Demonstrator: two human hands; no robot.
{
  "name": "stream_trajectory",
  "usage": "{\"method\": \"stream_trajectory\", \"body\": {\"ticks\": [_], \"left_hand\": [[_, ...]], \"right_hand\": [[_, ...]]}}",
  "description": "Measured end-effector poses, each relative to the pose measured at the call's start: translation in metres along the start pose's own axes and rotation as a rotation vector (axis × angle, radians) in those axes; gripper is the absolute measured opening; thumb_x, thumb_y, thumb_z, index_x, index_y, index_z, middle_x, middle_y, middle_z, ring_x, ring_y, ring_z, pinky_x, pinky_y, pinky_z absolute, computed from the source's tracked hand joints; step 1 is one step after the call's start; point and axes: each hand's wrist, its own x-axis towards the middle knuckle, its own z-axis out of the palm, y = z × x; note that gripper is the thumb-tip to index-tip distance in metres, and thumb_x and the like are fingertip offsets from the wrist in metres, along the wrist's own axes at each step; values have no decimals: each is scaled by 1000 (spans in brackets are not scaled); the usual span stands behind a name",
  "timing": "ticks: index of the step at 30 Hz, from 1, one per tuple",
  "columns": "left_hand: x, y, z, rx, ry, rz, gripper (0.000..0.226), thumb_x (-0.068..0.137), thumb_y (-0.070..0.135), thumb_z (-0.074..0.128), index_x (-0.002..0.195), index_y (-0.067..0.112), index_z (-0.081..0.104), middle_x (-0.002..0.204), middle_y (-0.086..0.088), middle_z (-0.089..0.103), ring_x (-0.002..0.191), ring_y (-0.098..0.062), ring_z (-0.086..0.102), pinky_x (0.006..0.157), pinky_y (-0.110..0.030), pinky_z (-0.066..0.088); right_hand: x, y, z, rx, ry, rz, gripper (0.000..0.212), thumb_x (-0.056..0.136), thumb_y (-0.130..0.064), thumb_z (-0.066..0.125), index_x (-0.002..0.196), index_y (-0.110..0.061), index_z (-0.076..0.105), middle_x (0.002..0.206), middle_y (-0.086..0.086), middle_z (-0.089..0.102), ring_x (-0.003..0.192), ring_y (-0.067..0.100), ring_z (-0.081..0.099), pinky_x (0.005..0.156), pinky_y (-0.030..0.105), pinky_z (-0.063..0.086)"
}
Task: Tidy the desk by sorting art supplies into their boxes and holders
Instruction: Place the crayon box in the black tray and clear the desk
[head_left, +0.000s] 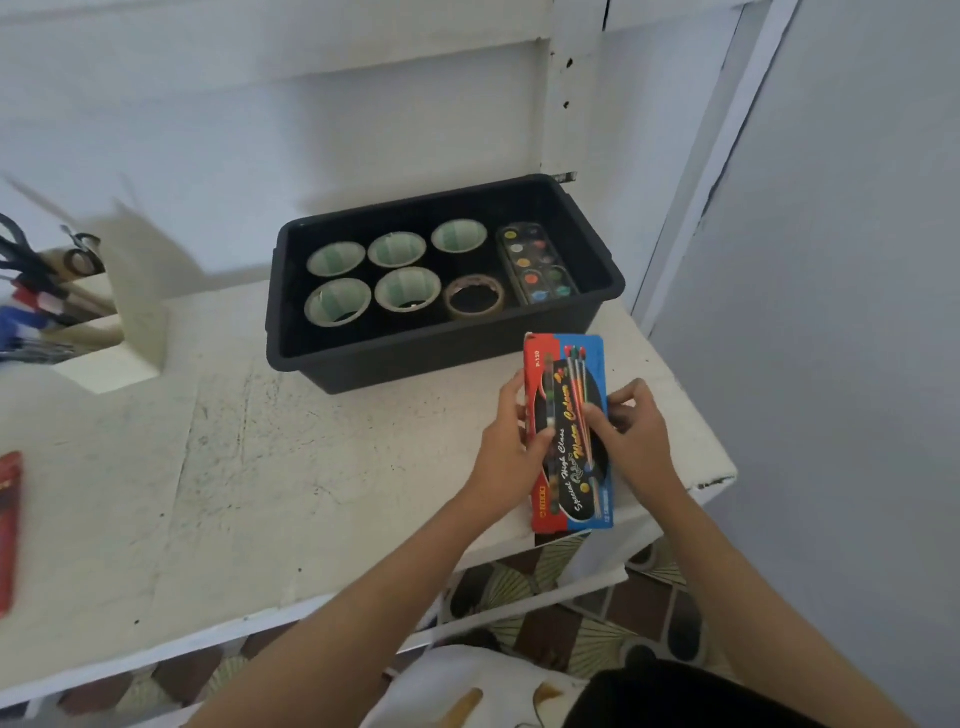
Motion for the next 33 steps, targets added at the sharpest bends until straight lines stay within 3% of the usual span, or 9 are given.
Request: {"method": "stream_trajectory", "body": {"ticks": [4,6,9,13,18,21,24,28,33], "left_hand": [[3,19,-9,-33,-9,129,61,95,11,53,144,31,22,110,19,52,101,4,60,80,-25,57],[12,30,-16,-46,32,168,63,95,11,53,146,29,21,110,20,50,105,2,58,77,-20,56],[32,47,-28,-146,107,140,65,94,9,54,147,27,21,110,11,56,101,-4,62,74,-19,56],[65,63,-46,-282,204,88,62,92,11,57,146,24,29,115,-6,62,96,-14,67,74,-30,58],[124,77,-70,-466,306,-106,55,93,10,57,143,18,35,115,-14,64,97,-25,67,85,-47,55],[164,83,-76,-479,352,-167,54,92,8,56,142,18,36,117,-13,62,95,-23,66,84,-44,56],[204,78,-75,-415,383,-193,56,92,7,57,142,18,35,122,-12,59,98,-23,65,82,-40,56],[239,66,-59,-285,321,-247,53,91,8,59,140,18,40,122,-14,61,103,-26,63,87,-42,54],[257,50,-43,-8,68,-210,78,79,9,73,144,18,30,126,-11,57,115,-26,57,98,-43,48]], "right_hand": [[10,-24,-8,46,-22,-57,26,83,-35,58,83,-21,36,88,-5,68,76,9,71,57,20,56],[23,-38,-9,65,-37,-88,24,84,-37,56,83,-22,37,89,-5,68,78,8,70,59,21,56],[49,-60,-6,19,-53,-143,22,85,-41,53,88,-22,41,92,-9,67,82,5,69,63,20,56],[95,-79,-2,-94,-111,-208,17,96,-29,48,98,-12,49,90,-8,64,80,2,65,58,12,51],[173,-76,3,-465,-29,-327,21,95,-25,50,96,-10,64,95,6,65,90,19,59,74,27,48],[215,-66,9,-656,-45,-354,19,93,-23,53,100,-11,65,105,9,63,101,25,55,83,36,47],[248,-60,15,-770,-131,-338,29,94,-18,49,121,-10,56,127,10,53,116,26,46,96,43,43],[268,-52,20,-676,-142,-228,44,98,-13,42,140,0,37,146,13,35,131,27,37,108,33,29],[267,-44,18,-613,-100,-230,44,97,-7,41,141,0,37,148,12,35,135,23,34,108,23,22]]}}
